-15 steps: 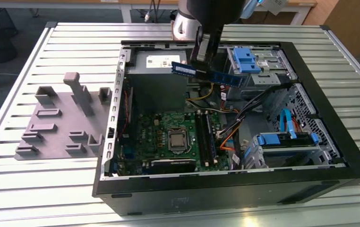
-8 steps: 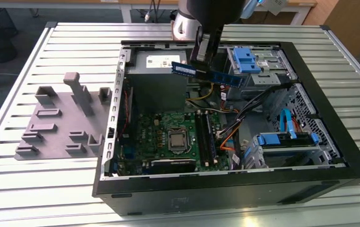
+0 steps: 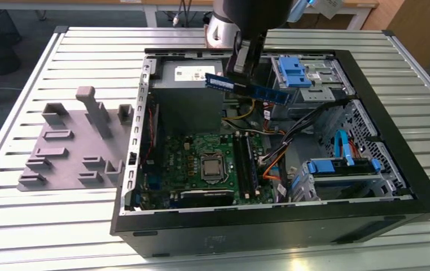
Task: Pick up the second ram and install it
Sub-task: 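Insert the second ram into the second slot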
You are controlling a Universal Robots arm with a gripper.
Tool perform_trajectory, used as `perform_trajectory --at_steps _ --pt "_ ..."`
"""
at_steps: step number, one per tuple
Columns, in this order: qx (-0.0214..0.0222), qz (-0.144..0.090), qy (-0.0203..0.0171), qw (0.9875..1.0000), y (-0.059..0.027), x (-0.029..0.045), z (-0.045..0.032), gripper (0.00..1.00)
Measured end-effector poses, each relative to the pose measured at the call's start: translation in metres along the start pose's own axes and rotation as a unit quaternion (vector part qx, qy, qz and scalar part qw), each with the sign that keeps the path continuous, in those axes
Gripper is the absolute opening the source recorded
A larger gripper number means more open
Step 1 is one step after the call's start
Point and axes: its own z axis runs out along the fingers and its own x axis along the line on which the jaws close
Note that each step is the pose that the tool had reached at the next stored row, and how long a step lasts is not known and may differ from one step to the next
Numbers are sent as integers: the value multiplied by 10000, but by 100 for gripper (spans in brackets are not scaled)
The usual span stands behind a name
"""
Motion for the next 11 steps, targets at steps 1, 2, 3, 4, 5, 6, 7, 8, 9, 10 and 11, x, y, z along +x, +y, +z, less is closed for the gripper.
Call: perform_trajectory --at_steps 1,2,3,4,5,6,7,8,9,10,11 --pt "1 41 0 10000 0 0 0 14" --pt "2 87 -1 10000 0 0 0 14" --pt "3 135 -2 9999 0 0 0 14" --pt "5 183 -3 9998 0 0 1 14" --pt "6 226 -4 9997 0 0 1 14" --pt "7 267 -4 9996 0 0 1 14" --pt "8 309 -5 9995 0 0 2 14" --pt "9 351 -5 9994 0 0 2 14" --pt "10 392 -6 9992 0 0 2 14" --pt "11 435 -7 9991 0 0 2 14" --pt "12 478 -8 9989 0 0 3 14"
